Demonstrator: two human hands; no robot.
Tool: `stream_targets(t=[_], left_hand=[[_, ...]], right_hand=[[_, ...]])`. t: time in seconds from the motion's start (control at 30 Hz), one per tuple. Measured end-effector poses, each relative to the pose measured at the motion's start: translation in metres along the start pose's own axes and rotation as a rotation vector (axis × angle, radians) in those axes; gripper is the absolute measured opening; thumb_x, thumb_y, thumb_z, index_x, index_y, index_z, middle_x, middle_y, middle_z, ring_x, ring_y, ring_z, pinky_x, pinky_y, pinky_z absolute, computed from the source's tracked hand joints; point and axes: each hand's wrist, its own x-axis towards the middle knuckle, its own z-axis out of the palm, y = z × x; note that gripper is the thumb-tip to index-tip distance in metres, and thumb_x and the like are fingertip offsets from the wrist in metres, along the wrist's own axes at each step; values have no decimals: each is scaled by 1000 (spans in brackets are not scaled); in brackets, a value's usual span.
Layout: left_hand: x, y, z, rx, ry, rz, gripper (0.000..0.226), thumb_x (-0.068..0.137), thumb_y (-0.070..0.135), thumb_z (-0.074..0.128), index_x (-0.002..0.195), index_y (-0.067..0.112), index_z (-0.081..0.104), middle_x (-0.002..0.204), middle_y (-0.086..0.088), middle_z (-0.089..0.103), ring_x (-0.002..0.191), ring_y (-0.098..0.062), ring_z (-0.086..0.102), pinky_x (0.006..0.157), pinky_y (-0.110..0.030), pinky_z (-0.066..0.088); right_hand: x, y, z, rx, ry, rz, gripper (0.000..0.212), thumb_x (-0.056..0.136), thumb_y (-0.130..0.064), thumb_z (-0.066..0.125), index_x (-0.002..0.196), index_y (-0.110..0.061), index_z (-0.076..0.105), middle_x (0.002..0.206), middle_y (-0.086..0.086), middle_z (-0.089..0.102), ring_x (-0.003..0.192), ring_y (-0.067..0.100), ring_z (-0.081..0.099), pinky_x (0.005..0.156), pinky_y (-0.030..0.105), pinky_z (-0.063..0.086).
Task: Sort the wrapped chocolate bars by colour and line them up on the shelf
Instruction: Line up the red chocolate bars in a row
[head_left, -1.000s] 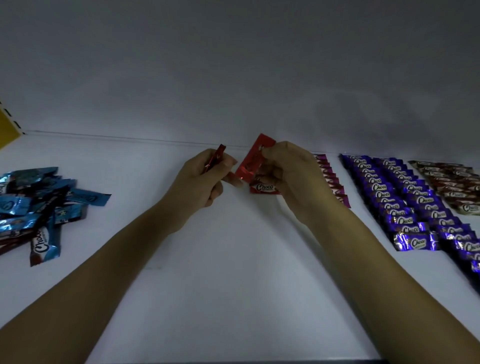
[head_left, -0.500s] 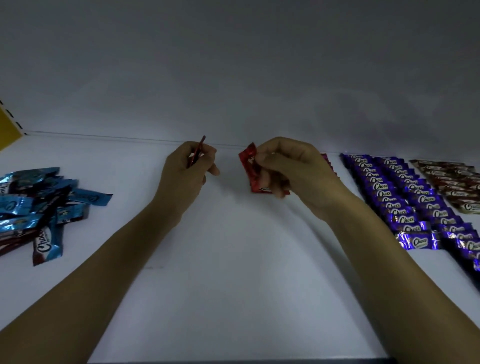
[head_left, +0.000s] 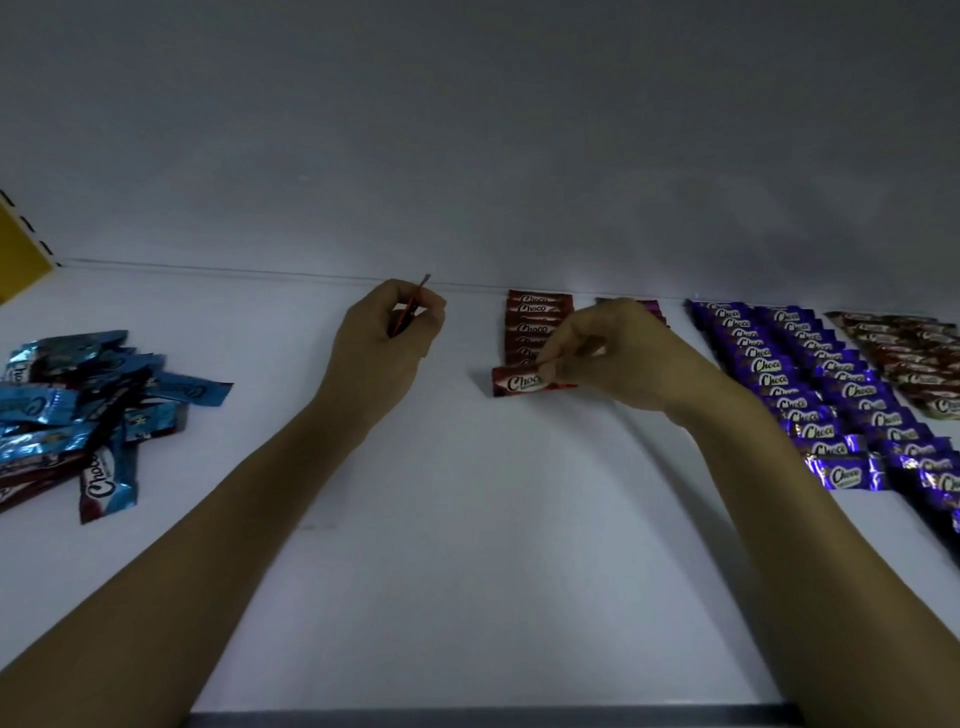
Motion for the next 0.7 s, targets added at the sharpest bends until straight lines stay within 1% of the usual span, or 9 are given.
stream_targets(t=[0.1, 0.2, 0.37, 0.43, 0.47, 0.53, 0.6, 0.67, 0.7], left_hand=[[1, -1, 0, 13, 1, 10, 14, 95, 14, 55, 84, 23, 60, 54, 11, 49, 44, -1, 42, 42, -10, 31], [1, 0, 0, 39, -4, 24, 16, 94, 13, 56, 83, 24, 59, 50, 13, 51, 44, 0, 44, 43, -10, 33], [0, -1, 0, 44, -16, 20, 13, 93, 15, 58, 86, 25, 59, 51, 13, 47, 44, -2, 39, 44, -13, 32], [1, -1, 0, 36, -19, 14, 11, 93, 15, 58, 96, 25, 58, 61, 5, 47, 50, -8, 39, 47, -18, 33], [1, 0, 0, 35, -14, 13, 16, 93, 14, 58, 104, 25, 55, 66, 0, 46, 52, -11, 39, 49, -21, 33], [-1, 3, 0, 4, -32, 14, 29, 95, 10, 55, 120, 23, 49, 68, -4, 48, 53, -11, 40, 50, -22, 34], [-6, 8, 1, -137, -155, -11, 37, 98, 6, 48, 131, 21, 43, 68, -3, 55, 50, -8, 42, 46, -19, 33], [-11, 13, 3, -375, -369, -87, 38, 97, 9, 46, 131, 24, 41, 67, -5, 62, 44, -8, 43, 40, -19, 29], [-13, 14, 4, -471, -477, -127, 38, 94, 13, 47, 130, 25, 42, 67, -6, 65, 41, -9, 43, 38, -20, 27]], right_hand=[[2, 4, 1, -193, 38, 27, 12, 75, -16, 77, 73, -26, 71, 72, -17, 62, 64, -2, 54, 68, 21, 44], [3, 6, 2, -269, 78, 47, 7, 75, -22, 77, 75, -27, 72, 70, -21, 56, 62, -4, 50, 65, 17, 39], [5, 8, 5, -315, 104, 48, 13, 74, -23, 77, 71, -31, 67, 71, -23, 55, 67, -1, 49, 85, 31, 45], [6, 9, 6, -344, 124, 54, 16, 73, -23, 78, 74, -30, 64, 72, -21, 54, 73, 2, 52, 85, 32, 45], [6, 9, 6, -348, 153, 60, 19, 73, -23, 78, 75, -30, 60, 74, -20, 53, 75, 5, 53, 82, 31, 44], [6, 8, 7, -225, 243, 45, 23, 76, -21, 77, 73, -28, 55, 75, -15, 55, 71, 6, 53, 73, 28, 42], [4, 0, 9, 91, 289, -10, 16, 82, -15, 72, 74, -24, 61, 77, -5, 63, 69, 10, 58, 68, 30, 48], [1, -14, 14, 445, 183, -55, 4, 87, -13, 67, 87, -15, 70, 80, -2, 68, 78, 13, 64, 73, 29, 52], [0, -19, 19, 565, 108, -71, 10, 88, -16, 65, 94, -11, 71, 78, -2, 68, 80, 15, 64, 76, 30, 51]])
